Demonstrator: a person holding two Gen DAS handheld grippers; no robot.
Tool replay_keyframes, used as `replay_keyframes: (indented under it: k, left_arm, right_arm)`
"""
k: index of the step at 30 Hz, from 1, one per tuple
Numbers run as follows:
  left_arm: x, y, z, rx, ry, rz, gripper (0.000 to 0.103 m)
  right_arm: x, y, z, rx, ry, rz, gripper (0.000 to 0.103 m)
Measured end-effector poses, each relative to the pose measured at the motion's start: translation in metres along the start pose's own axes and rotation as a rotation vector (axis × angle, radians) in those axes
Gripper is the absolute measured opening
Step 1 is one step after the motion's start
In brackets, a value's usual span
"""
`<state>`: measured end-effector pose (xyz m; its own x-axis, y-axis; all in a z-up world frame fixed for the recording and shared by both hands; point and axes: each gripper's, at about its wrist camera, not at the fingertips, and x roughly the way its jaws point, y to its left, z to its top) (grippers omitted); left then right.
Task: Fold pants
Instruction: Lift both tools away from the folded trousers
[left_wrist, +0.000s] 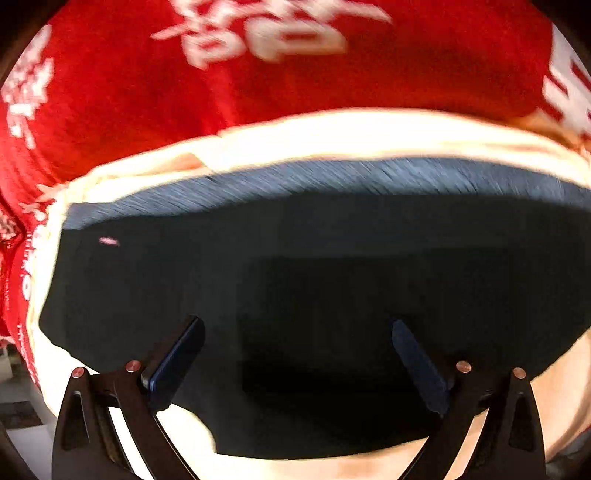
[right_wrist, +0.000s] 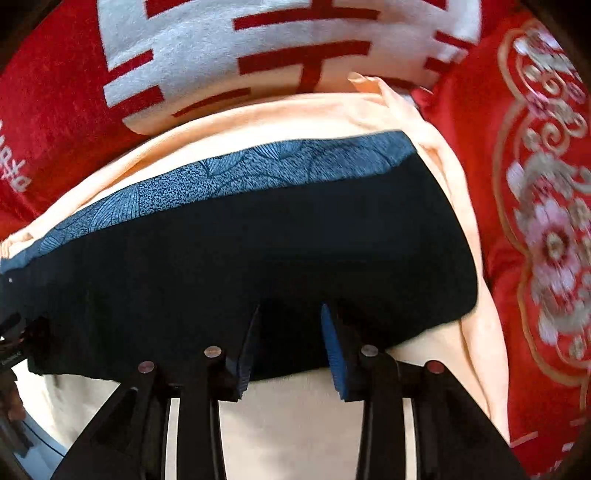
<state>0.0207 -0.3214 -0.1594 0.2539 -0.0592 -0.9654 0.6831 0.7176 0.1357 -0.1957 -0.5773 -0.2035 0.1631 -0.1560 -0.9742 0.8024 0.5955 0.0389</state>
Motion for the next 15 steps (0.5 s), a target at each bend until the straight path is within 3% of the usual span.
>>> replay_keyframes:
  k: [4,7,11,15]
  left_arm:
    - [0.001,0.060,0.031,-0.087,-0.069,0.088,0.102]
    - [0.023,0.111,0.050,-0.183,-0.064,0.152,0.102]
    - [0.061,0.153,0.043,-0.202,0.013,0.266,0.102]
    - [0.058,0.183,0.022,-0.260,0.013,0.208,0.103]
  right_arm:
    - [-0.017,0.021,-0.023,-0.023,-0.008,0.023,0.038]
    - [-0.021,0.034,-0.037,-0.004,-0.003,0.063,0.038]
    - [-0.015,0.050,-0.036,0.014,0.022,0.083,0.038]
    - [-0.020,0.066,-0.045,0.009,0.040,0.079,0.038]
